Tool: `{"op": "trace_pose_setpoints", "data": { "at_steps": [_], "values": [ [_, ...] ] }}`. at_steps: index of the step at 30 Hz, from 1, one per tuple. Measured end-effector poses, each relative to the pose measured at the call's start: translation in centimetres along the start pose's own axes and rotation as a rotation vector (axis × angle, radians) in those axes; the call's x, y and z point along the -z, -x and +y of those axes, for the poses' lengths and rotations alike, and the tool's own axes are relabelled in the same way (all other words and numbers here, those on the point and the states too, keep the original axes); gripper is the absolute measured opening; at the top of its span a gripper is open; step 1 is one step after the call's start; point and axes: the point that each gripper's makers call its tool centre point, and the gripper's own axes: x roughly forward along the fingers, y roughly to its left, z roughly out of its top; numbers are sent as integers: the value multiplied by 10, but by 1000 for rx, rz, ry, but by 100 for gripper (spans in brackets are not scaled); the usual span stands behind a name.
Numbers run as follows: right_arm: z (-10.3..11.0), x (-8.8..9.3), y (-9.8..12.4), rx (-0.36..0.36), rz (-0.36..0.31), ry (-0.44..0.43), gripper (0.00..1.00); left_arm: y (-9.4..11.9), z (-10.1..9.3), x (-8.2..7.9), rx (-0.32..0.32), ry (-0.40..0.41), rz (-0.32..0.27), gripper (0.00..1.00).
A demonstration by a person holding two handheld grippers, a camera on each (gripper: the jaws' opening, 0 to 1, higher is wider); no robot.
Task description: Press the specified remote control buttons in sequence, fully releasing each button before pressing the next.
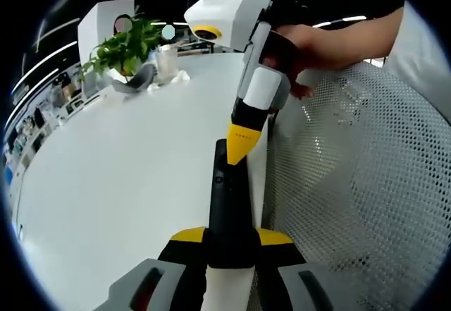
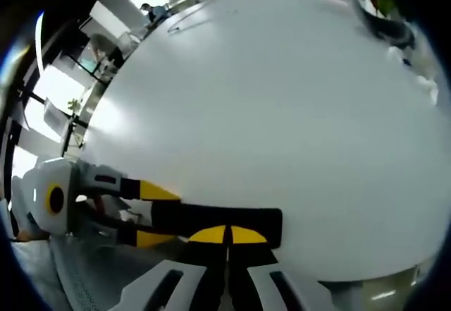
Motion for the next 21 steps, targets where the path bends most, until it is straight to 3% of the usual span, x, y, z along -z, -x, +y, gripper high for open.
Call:
{"op": "trace_pose_setpoints", "data": {
  "at_steps": [5, 12, 21],
  "values": [
    [-2, -1, 0, -15, -16, -46, 0, -1, 1, 0, -2, 2, 0, 25],
    [-4, -2, -1, -43, -43, -176, 0, -1, 1, 0, -3, 0, -1, 25],
    [-1, -3, -1, 36, -59, -127, 0, 1, 3, 3, -4, 6, 26, 25]
  ]
}}
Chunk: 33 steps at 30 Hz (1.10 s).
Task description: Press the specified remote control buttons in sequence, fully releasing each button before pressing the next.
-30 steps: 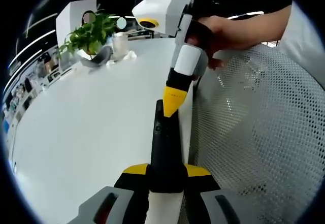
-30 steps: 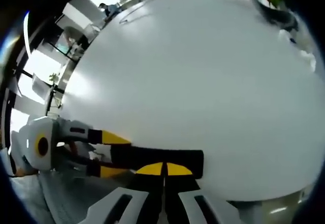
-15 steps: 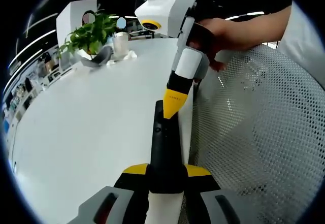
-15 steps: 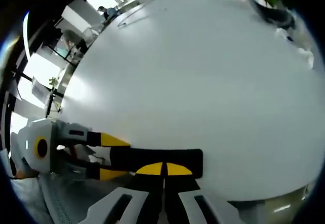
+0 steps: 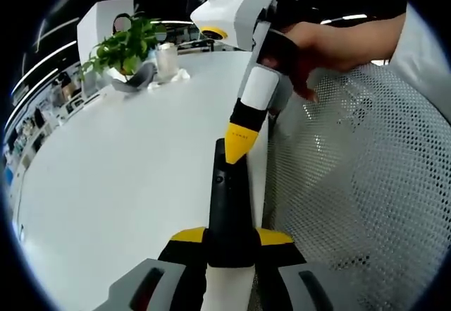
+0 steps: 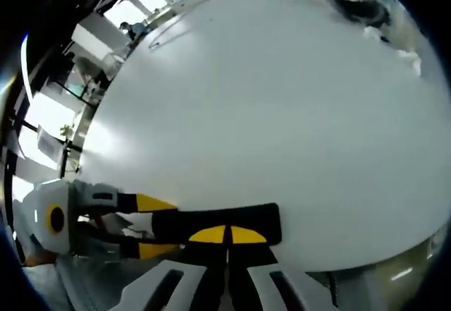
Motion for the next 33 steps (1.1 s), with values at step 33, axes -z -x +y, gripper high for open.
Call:
{"op": "trace_pose_setpoints", "data": {
  "at_steps": [33],
  "values": [
    [18, -4, -4, -107, 2, 94, 0, -2, -5, -1, 16, -24, 2, 24]
  ]
}}
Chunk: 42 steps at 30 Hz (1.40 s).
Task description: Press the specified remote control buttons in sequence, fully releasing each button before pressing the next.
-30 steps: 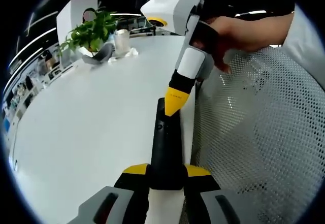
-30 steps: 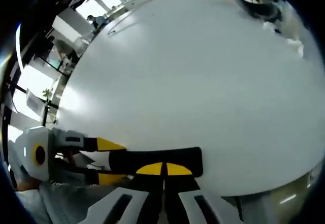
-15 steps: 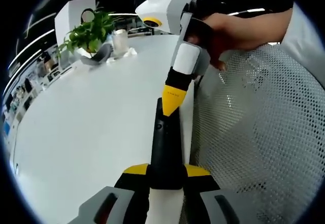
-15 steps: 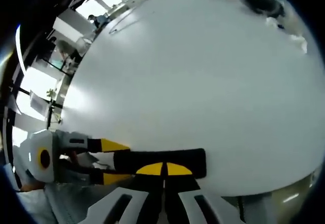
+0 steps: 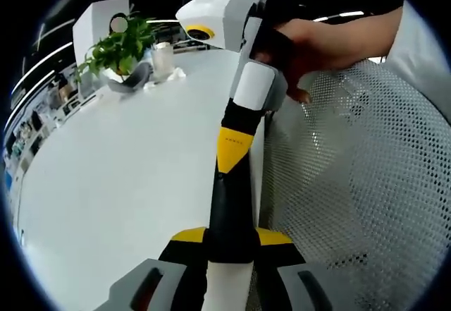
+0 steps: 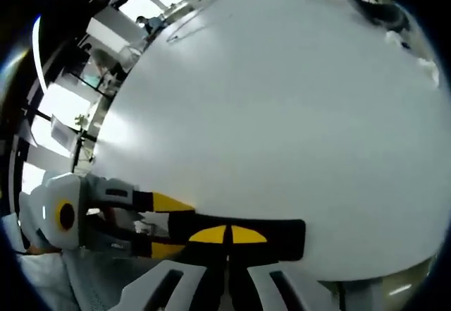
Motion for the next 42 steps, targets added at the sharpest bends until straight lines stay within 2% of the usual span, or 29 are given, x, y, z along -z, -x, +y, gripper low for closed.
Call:
{"op": "trace_pose_setpoints", "data": {
  "at_steps": [6, 18, 25, 27, 30, 33, 36, 39, 42],
  "values": [
    [3, 3, -4, -11, 18, 21, 0, 0, 0, 0, 1, 6, -2, 24],
    [3, 1, -6, -29, -29, 21, 0, 1, 0, 0, -2, 4, -3, 24],
    [1, -1, -7, -28, -39, -10, 0, 0, 1, 0, -3, 3, -1, 24],
    [1, -2, -7, -16, -36, -57, 0, 0, 1, 0, -4, 5, -1, 24],
    [0, -2, -8, -12, -46, -79, 0, 1, 1, 0, -5, 6, -1, 24],
    [2, -1, -7, -20, -64, -68, 0, 1, 1, 0, -5, 6, -1, 24],
    [2, -1, -7, -36, -47, -49, 0, 1, 0, 1, -5, 8, -1, 24],
    [1, -1, -7, -65, -39, -115, 0, 1, 0, 0, -6, 9, -3, 24],
    [1, -2, -7, -70, -31, -140, 0, 2, 0, 0, -5, 11, -4, 24]
  ]
}}
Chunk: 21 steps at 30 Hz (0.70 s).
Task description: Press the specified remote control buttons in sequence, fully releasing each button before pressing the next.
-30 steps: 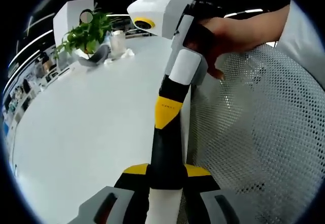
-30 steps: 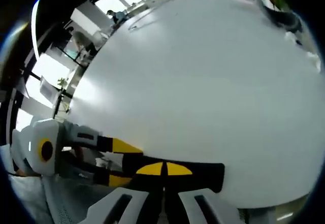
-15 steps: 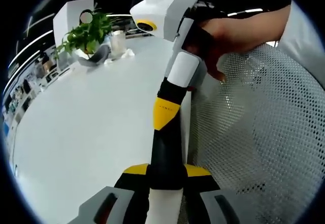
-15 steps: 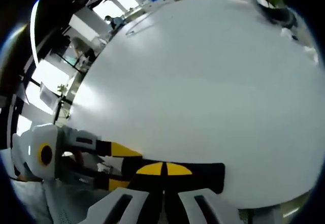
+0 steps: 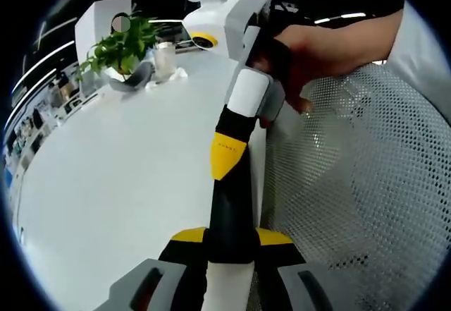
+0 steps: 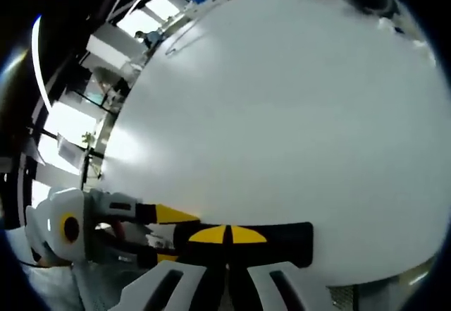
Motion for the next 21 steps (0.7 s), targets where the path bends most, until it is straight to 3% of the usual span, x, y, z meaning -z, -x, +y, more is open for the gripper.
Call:
{"op": "trace_pose_setpoints", "data": {
  "at_steps": [8, 21],
  "values": [
    [1, 1, 1, 39, 18, 72, 0, -1, 1, -1, -1, 2, -5, 24],
    [-7, 4, 12, 109, 72, 40, 0, -1, 3, -1, -2, 1, -3, 24]
  ]
}}
